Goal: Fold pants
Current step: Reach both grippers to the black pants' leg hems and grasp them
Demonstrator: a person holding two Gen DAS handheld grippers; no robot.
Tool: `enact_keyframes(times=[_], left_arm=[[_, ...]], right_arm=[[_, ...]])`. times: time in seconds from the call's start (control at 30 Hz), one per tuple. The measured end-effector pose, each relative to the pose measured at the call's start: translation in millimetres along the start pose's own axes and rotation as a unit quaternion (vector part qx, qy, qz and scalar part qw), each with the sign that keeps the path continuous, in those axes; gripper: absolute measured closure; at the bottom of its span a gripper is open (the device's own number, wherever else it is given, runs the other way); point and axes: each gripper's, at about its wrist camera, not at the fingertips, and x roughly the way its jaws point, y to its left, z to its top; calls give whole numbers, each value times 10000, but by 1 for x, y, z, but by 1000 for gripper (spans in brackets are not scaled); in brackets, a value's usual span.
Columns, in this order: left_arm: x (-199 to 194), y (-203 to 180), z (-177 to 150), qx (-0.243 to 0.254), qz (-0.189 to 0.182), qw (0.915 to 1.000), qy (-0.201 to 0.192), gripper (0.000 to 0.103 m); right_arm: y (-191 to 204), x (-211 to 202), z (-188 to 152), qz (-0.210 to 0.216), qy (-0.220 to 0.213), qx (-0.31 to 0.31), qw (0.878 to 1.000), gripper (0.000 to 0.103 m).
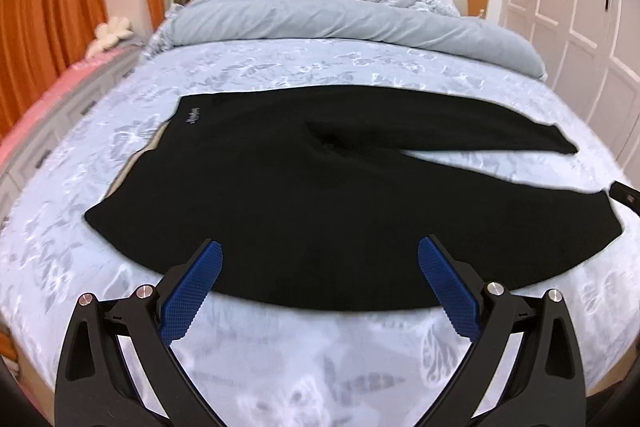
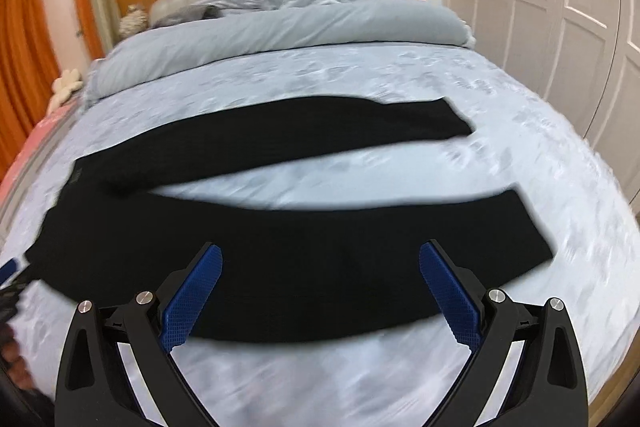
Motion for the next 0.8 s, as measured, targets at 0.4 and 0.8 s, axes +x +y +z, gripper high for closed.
enact_keyframes(times=[0.4, 0.8], left_arm=[[173, 148, 168, -853, 557, 9936, 488, 6], [318, 233, 189, -2029, 1134, 9662, 1116, 6]], right_arm=[[-148, 211, 155, -661, 600, 438, 9950, 6], [-175, 311, 172, -531, 867, 900, 9907, 27]])
